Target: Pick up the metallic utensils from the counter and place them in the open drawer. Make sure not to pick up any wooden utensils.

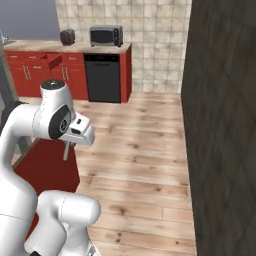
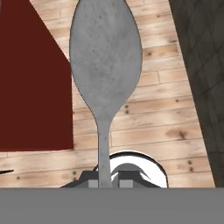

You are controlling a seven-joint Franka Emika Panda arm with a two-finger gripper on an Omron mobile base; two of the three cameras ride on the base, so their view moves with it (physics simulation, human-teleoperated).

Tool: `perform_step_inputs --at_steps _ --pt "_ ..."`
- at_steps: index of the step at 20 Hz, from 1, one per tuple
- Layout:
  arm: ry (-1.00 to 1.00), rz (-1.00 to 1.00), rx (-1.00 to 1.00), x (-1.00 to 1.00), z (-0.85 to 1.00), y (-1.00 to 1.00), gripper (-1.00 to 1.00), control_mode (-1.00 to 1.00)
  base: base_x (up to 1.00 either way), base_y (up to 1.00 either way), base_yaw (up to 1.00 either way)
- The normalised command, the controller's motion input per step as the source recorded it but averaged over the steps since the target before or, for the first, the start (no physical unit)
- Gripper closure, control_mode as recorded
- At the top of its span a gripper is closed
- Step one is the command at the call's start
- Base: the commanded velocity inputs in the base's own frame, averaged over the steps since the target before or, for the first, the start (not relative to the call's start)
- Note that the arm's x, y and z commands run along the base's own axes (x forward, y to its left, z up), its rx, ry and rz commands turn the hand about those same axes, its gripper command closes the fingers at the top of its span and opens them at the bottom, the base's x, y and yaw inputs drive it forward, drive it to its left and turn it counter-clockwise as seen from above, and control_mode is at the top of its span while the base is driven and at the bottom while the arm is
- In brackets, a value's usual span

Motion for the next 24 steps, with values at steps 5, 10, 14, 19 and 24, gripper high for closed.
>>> perform_step_inputs --at_steps 5,10,14,19,24 --pt "0.0 0.0 0.0 0.0 0.0 0.0 1.0 1.0 0.87 0.37 0.15" --pt "0.0 0.0 0.0 0.0 0.0 0.0 1.0 1.0 0.99 0.0 0.15" --pt "0.0 0.0 0.0 0.0 0.0 0.0 1.0 1.0 0.92 0.01 0.23" --pt "0.0 0.0 0.0 0.0 0.0 0.0 1.0 1.0 0.99 -0.24 0.49" --pt "0.0 0.0 0.0 0.0 0.0 0.0 1.0 1.0 0.95 -0.33 0.79"
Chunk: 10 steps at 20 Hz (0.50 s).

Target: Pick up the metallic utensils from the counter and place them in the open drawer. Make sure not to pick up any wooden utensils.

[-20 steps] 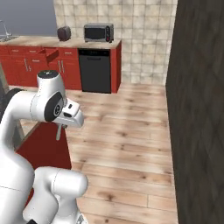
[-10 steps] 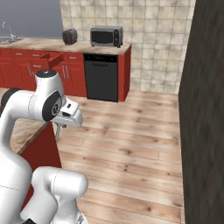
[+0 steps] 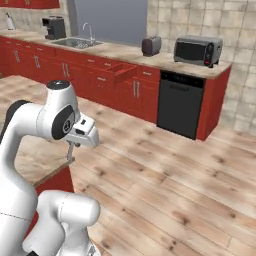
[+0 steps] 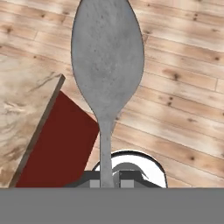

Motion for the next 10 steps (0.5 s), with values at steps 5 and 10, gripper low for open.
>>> perform_step_inputs --at_steps 5,10 --pt "0.0 0.0 0.0 0.0 0.0 0.0 1.0 1.0 0.98 -0.52 0.74" --pt "0.0 0.0 0.0 0.0 0.0 0.0 1.0 1.0 1.0 -0.75 0.63"
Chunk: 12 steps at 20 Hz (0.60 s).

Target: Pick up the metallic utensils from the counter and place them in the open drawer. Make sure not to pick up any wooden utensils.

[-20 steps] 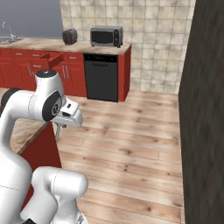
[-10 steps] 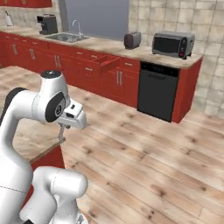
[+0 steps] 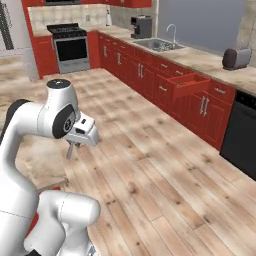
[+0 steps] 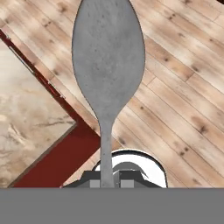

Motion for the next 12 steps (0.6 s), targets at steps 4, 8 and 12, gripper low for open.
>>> perform_step_inputs --at_steps 4,8,12 --pt "0.0 0.0 0.0 0.0 0.0 0.0 1.0 1.0 0.98 -0.98 0.52" --pt "0.0 0.0 0.0 0.0 0.0 0.0 1.0 1.0 0.97 -1.0 0.52" --pt "0.0 0.0 0.0 0.0 0.0 0.0 1.0 1.0 0.97 -1.0 0.52"
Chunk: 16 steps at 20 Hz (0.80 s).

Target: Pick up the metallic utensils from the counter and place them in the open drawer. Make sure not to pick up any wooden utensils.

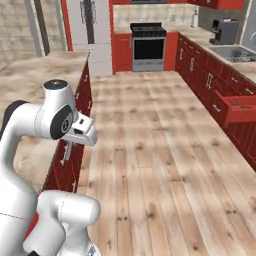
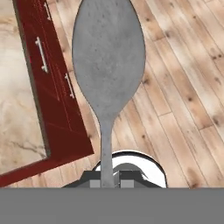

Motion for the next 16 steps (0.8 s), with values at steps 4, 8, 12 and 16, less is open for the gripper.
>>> perform_step_inputs --at_steps 4,8,12,16 --pt "0.0 0.0 0.0 0.0 0.0 0.0 1.0 1.0 0.81 -1.0 0.48" --pt "0.0 0.0 0.0 0.0 0.0 0.0 1.0 1.0 0.85 -1.0 0.33" --pt "0.0 0.0 0.0 0.0 0.0 0.0 1.0 1.0 0.98 -1.0 0.11" --pt "0.0 0.0 0.0 0.0 0.0 0.0 1.0 1.0 1.0 -1.0 0.01"
